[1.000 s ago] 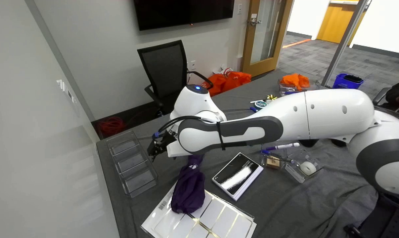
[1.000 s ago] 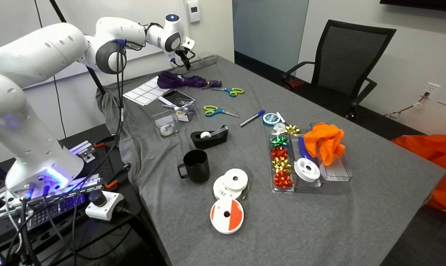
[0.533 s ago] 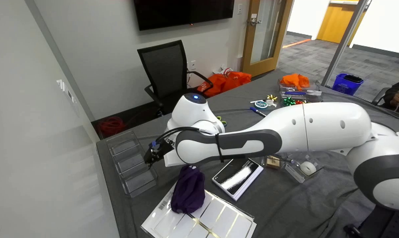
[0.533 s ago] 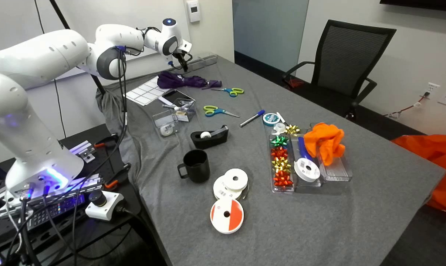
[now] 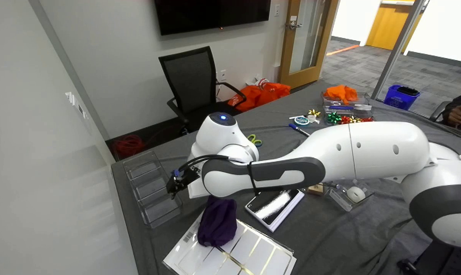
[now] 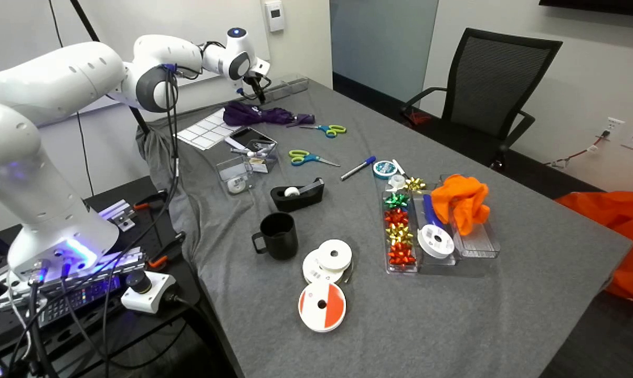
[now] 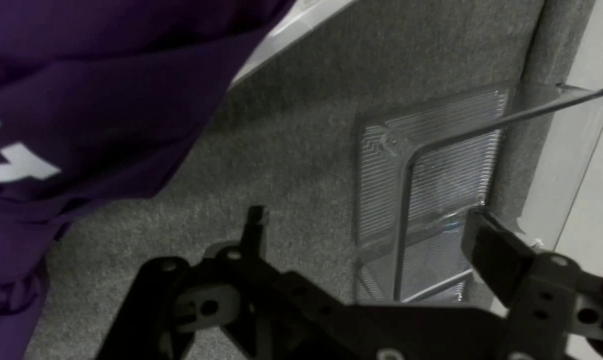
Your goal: Move the purple umbrella forward and move the clear case to the right
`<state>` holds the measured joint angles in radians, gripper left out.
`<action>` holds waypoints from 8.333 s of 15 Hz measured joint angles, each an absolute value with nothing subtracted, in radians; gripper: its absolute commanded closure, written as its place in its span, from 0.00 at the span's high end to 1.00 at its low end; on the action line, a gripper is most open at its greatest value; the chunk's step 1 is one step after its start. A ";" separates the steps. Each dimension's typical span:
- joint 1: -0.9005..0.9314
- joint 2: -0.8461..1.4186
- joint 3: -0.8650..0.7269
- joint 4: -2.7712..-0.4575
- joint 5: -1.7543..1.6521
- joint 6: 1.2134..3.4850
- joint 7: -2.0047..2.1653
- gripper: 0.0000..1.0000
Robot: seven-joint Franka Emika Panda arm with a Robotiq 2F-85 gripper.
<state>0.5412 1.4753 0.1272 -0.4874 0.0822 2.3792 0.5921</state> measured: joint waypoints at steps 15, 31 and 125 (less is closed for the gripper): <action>0.581 1.475 0.049 -0.483 0.040 2.261 0.721 0.40; 0.578 1.473 0.049 -0.415 0.042 2.179 0.721 0.02; 0.512 1.403 0.036 -0.420 -0.039 1.799 0.358 0.51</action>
<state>0.5123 1.4026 0.0356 -0.4204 -0.0388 1.7990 0.3582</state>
